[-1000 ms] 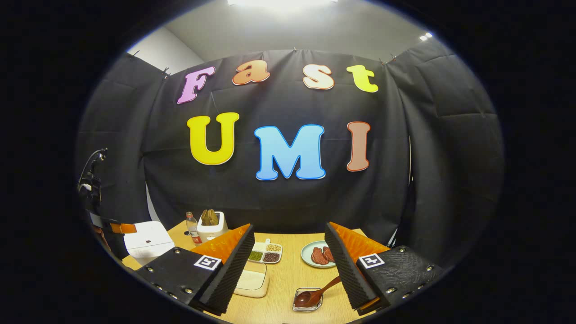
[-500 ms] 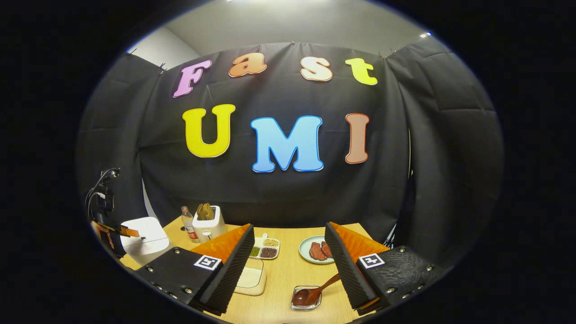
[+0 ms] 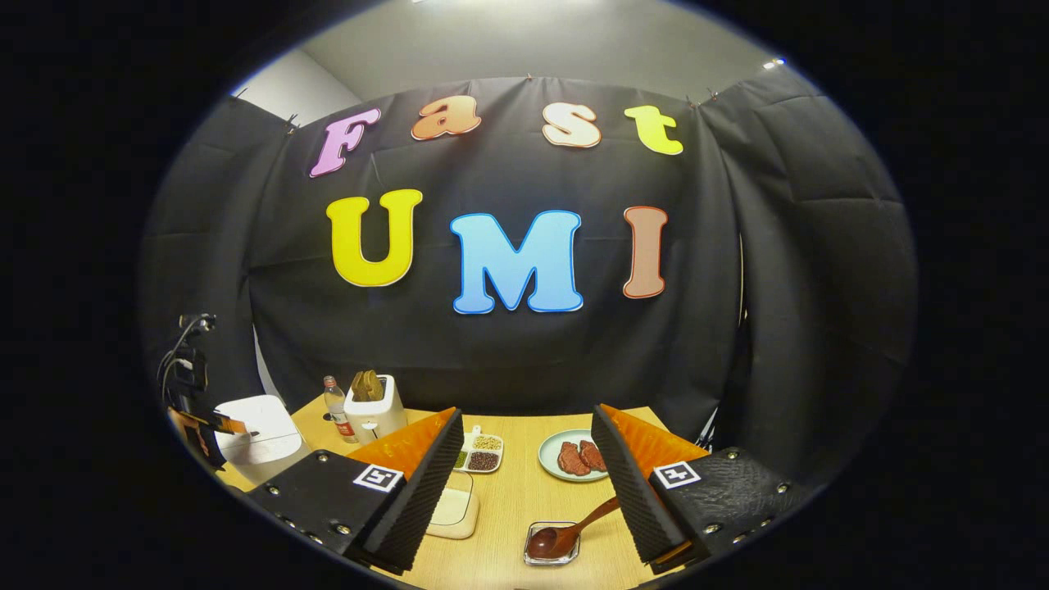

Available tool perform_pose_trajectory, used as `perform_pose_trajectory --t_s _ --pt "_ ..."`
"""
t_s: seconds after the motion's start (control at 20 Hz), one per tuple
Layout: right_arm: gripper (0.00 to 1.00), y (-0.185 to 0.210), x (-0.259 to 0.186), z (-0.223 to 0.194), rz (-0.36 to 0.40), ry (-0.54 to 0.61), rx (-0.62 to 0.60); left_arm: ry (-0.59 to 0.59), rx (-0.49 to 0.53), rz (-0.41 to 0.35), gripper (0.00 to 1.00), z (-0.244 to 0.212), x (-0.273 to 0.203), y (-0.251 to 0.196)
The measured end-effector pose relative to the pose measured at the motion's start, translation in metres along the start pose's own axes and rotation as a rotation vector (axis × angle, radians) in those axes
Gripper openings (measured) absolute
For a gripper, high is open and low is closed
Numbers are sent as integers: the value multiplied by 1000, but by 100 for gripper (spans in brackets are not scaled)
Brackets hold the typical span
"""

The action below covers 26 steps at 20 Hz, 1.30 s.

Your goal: Close the left gripper, press the button to open the rice cooker; take a wooden spoon from the chopstick holder with the right hand, scoop a spoonful of rice and pour it into the rice cooker, then put the wooden spoon back into the chopstick holder.

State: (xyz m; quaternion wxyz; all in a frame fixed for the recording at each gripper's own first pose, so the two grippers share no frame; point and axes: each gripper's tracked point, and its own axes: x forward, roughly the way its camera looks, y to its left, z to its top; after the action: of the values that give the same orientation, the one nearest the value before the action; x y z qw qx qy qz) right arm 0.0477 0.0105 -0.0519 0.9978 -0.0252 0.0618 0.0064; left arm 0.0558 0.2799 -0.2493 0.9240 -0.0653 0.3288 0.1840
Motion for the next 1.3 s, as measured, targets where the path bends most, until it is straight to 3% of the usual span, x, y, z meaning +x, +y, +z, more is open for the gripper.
perform_pose_trajectory --t_s 0.25,0.45,0.65,0.95,1.1,1.15,1.2,1.3 --pt "95 9 -4 0 35 -1 -11 77 -16 -27 9 -25 17 -5" --pt "95 8 -7 -1 38 -3 -10 89 -93 -48 9 -24 19 -6" --pt "95 2 -10 0 36 -9 3 91 -71 -35 9 -19 18 -4" --pt "95 -9 -10 0 27 -16 3 -224 -37 85 10 85 -37 15" --pt "95 -12 -8 2 36 -24 8 -355 -54 75 11 122 -83 9" --pt "95 -14 -7 2 38 -29 8 -388 -60 50 20 129 -95 2" --pt "95 -17 -6 2 37 -32 8 -418 -72 10 12 132 -105 -12" --pt "95 -25 -4 0 34 -31 12 -480 -80 -94 48 138 -133 -48"
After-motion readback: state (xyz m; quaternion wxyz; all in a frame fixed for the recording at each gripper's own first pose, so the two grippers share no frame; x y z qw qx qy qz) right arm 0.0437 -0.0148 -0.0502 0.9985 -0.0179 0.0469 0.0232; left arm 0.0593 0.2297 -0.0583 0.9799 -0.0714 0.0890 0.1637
